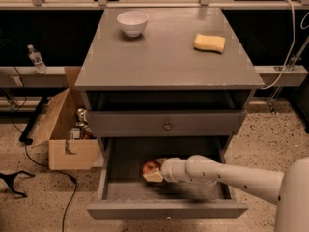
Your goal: Place apple into middle drawer
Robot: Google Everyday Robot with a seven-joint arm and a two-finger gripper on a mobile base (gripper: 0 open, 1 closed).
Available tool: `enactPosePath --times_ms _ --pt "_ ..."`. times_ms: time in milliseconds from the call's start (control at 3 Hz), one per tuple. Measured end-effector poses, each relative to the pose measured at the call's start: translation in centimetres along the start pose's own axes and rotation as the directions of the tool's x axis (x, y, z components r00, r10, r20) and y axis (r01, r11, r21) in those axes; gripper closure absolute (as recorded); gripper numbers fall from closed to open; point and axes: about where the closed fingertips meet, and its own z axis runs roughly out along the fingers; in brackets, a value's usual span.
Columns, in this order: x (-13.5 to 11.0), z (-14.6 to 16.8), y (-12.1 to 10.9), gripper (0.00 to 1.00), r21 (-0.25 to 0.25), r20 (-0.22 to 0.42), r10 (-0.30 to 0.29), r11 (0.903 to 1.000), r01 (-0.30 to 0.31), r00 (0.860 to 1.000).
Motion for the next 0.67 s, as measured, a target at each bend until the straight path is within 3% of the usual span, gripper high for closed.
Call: enactPosePath --times_ms 667 --pt "-0.73 -1.03 -0.29 0.15 -0.006 0.049 -0.014 0.9999 0.014 0.999"
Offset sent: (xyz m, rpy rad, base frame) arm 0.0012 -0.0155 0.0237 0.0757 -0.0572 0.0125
